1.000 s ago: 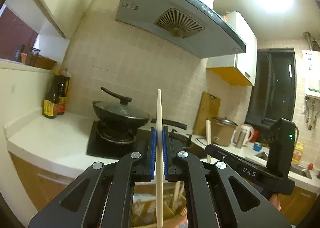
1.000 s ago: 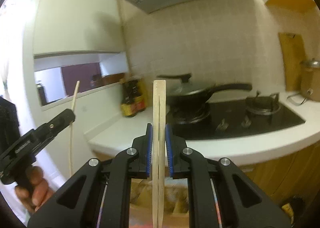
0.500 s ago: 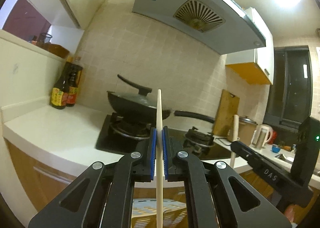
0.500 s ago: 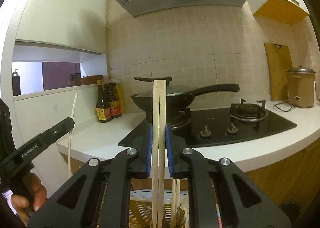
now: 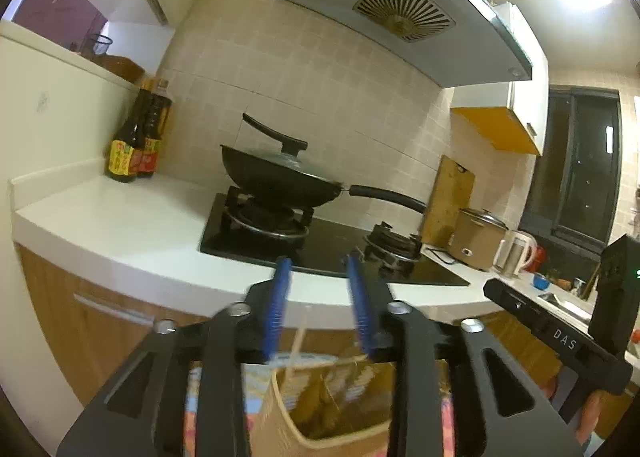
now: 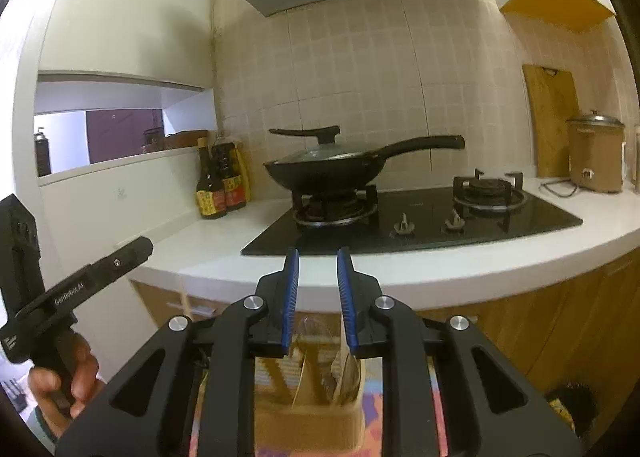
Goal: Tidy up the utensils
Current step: 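Move both open grippers back down to the last chopsticks on the cloth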
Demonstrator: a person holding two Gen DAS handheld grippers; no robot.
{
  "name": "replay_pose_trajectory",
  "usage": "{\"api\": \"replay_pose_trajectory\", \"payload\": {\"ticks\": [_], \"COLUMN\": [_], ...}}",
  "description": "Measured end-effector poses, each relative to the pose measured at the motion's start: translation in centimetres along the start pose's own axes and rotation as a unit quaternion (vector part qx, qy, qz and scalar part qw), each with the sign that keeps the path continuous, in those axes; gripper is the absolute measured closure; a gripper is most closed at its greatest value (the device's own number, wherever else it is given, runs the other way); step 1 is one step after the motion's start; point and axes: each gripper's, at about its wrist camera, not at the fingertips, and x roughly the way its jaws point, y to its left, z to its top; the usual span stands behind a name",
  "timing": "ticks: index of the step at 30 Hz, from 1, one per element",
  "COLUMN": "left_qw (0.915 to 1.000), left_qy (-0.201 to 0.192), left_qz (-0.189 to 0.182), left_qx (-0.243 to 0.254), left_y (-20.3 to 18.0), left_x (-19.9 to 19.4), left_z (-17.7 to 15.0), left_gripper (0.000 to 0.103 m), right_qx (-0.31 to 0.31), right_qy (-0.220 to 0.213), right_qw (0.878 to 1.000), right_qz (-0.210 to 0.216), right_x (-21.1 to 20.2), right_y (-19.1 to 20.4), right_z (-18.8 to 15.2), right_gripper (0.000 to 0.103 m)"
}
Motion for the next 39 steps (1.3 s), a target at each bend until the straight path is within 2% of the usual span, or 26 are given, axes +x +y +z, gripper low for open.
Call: {"api": "replay_pose_trajectory", "payload": {"ticks": [1, 2, 4, 10, 14, 16, 18, 20, 24, 29, 31, 35, 39], "left_qw": [1.0, 0.9999, 0.9997, 0.9972, 0.994, 0.9915, 0.9887, 0.985, 0.9735, 0.9582, 0.9542, 0.9503, 0.9468], "left_qy": [0.005, 0.008, 0.021, 0.06, 0.102, 0.126, 0.148, 0.171, 0.225, 0.28, 0.293, 0.306, 0.317], "left_qz": [-0.005, -0.006, -0.014, -0.041, -0.038, -0.032, -0.024, -0.021, -0.016, -0.014, -0.013, -0.013, -0.004], "left_qx": [-0.002, -0.003, -0.004, -0.017, -0.015, -0.012, -0.01, -0.017, -0.039, -0.058, -0.058, -0.055, -0.055], "left_y": [0.0, -0.2, -0.7, -2.2, -3.0, -3.2, -3.2, -2.8, -1.6, -0.5, -0.4, -0.5, -0.7], "left_x": [-1.0, -1.7, -3.0, -7.1, -8.4, -8.7, -9.0, -9.1, -8.5, -7.2, -6.8, -6.1, -5.6], "left_z": [0.1, 0.1, 0.0, -1.5, -3.6, -4.8, -6.1, -7.4, -10.1, -13.4, -14.2, -15.0, -15.5], "left_gripper": [0.049, 0.045, 0.045, 0.045, 0.045, 0.045, 0.049, 0.054, 0.06, 0.064, 0.066, 0.07, 0.071], "right_qx": [0.002, 0.004, 0.01, 0.036, 0.046, 0.052, 0.056, 0.066, 0.087, 0.106, 0.107, 0.105, 0.07], "right_qy": [0.008, 0.018, 0.031, 0.093, 0.159, 0.205, 0.246, 0.278, 0.328, 0.362, 0.37, 0.378, 0.383], "right_qw": [1.0, 1.0, 0.999, 0.995, 0.986, 0.977, 0.967, 0.957, 0.94, 0.926, 0.923, 0.92, 0.921], "right_qz": [0.002, 0.002, 0.001, 0.012, 0.02, 0.024, 0.034, 0.039, 0.036, 0.022, 0.017, 0.014, 0.003], "right_x": [-0.6, -1.3, -2.8, -6.1, -6.6, -6.3, -5.9, -5.6, -5.1, -4.7, -4.3, -4.0, -3.9], "right_y": [0.0, 0.1, 0.1, 0.6, 1.3, 1.9, 2.6, 3.1, 3.5, 3.4, 3.3, 3.7, 4.9], "right_z": [-0.1, -0.4, -0.9, -3.5, -6.0, -7.9, -10.3, -12.4, -16.3, -19.2, -19.7, -20.3, -20.6], "right_gripper": [0.079, 0.065, 0.047, 0.047, 0.048, 0.048, 0.056, 0.066, 0.071, 0.079, 0.08, 0.08, 0.08]}}
